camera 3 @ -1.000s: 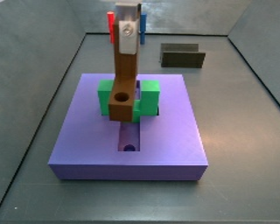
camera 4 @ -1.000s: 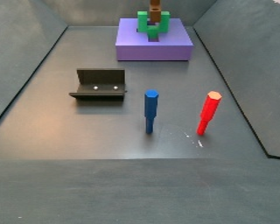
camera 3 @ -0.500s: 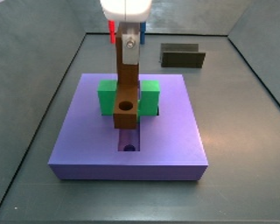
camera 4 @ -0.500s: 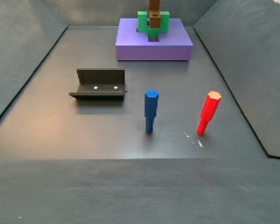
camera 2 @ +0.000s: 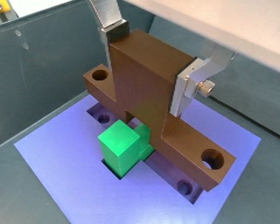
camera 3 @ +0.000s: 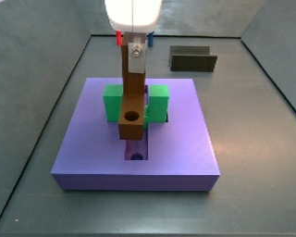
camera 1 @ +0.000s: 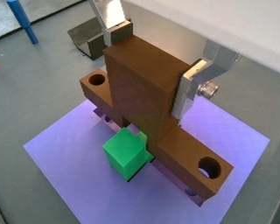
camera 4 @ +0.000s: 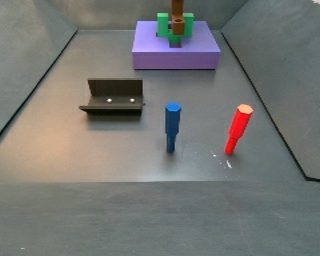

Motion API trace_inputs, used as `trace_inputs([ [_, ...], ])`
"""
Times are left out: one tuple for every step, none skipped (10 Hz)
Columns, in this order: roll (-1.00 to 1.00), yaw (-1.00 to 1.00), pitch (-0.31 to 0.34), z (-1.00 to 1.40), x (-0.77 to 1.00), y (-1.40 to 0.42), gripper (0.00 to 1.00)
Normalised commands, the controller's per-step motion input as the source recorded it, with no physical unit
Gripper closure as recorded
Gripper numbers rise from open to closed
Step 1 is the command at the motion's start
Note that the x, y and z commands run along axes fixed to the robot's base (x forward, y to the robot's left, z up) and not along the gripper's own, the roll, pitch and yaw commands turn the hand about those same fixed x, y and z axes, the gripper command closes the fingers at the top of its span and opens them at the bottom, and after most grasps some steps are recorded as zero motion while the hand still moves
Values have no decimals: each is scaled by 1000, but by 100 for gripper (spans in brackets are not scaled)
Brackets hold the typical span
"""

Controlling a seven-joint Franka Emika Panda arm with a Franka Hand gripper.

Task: Pick up the brown object. Move up. Place the brown object on the fixture. Regrasp the brown object. Move to above the board. Insert the brown object.
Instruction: Insert the brown object.

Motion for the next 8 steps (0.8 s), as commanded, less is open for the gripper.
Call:
trace_inputs([
  [79, 94, -67, -226, 0, -163, 100],
  [121, 57, -49, -240, 0, -89, 100],
  [170, 20, -17, -246, 0, 0, 100],
  [191, 0, 0, -226, 0, 0, 100],
  [184, 0, 0, -211, 0, 0, 100],
  [179, 0, 0, -194, 31, 0, 100],
  [66, 0, -39, -337, 0, 0, 100],
  [0, 0, -107, -391, 0, -71, 100],
])
